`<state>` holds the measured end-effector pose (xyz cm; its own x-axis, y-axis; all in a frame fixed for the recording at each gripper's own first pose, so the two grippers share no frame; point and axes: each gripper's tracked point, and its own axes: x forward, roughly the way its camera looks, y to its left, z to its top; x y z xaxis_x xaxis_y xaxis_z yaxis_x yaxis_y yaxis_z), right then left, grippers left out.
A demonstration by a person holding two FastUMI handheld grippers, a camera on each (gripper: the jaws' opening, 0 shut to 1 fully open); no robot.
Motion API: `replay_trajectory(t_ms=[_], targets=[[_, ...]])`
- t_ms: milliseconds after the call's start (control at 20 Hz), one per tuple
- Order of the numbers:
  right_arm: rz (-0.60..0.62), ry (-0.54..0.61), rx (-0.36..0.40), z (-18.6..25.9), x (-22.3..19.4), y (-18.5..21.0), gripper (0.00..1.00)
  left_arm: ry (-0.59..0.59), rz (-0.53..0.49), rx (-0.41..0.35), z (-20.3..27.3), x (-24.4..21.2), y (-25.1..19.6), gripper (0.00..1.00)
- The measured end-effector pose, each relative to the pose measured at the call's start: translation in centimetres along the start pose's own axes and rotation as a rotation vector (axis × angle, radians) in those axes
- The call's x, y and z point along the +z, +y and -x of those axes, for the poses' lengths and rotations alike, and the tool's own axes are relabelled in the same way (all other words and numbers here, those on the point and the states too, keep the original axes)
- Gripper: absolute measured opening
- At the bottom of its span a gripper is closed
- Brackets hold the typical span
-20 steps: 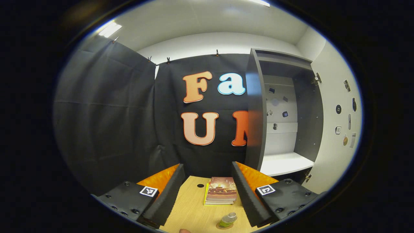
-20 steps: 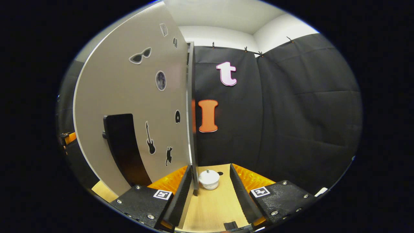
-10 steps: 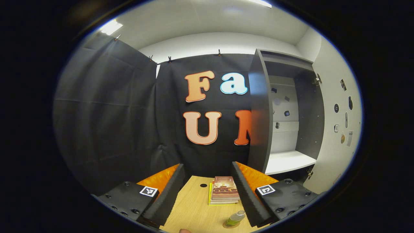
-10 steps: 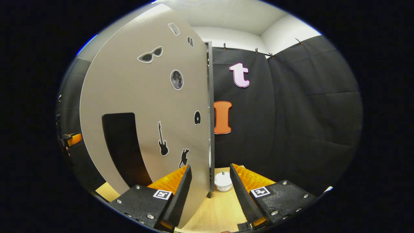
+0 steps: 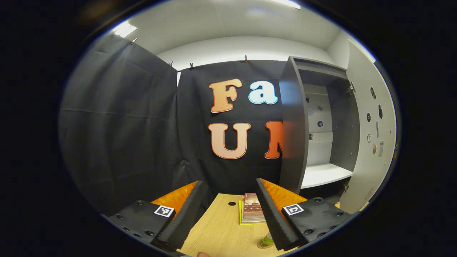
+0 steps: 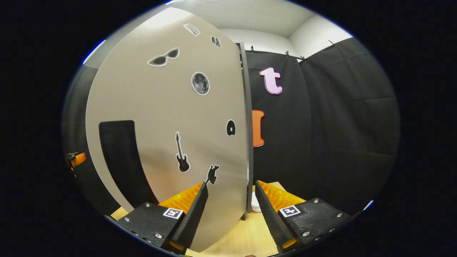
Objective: Open the cabinet door with the right hand, grasp the bottle in the cabinet with the left hand and place it on the coaster, then close the cabinet door with the right hand.
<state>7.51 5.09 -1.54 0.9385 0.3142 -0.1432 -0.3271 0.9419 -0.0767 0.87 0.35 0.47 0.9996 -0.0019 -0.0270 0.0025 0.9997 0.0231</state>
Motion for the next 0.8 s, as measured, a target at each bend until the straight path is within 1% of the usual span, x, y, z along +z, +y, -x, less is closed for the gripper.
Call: replay_trajectory(t_ms=[50,100,150,200,350,500,800], targets=[[-0.004,0.005,0.006,-0.5,-0.1,0.6,0.90,0.001,0.002,0.004,0.0,-0.1,0.5,0.95],[-0.007,0.007,0.012,-1.2,-0.1,1.2,0.87,0.002,0.005,0.010,0.1,-0.1,1.1,0.95],[-0.009,0.010,0.020,-1.8,-0.3,1.9,0.94,0.003,0.009,0.013,0.1,-0.1,1.6,0.95],[-0.011,0.015,0.031,-2.8,-0.6,2.6,0.91,0.004,0.014,0.015,0.1,-0.2,2.0,0.95],[-0.010,0.015,0.068,-5.5,-0.7,4.8,0.92,0.009,0.018,0.026,0.1,-0.5,3.3,0.95],[0.016,0.010,0.071,-7.2,-0.7,6.0,0.92,0.014,0.018,0.039,0.2,-0.7,4.7,0.96],[0.008,0.014,0.075,-9.2,-0.6,7.4,0.92,0.026,0.023,0.074,0.7,-1.4,7.6,0.96]])
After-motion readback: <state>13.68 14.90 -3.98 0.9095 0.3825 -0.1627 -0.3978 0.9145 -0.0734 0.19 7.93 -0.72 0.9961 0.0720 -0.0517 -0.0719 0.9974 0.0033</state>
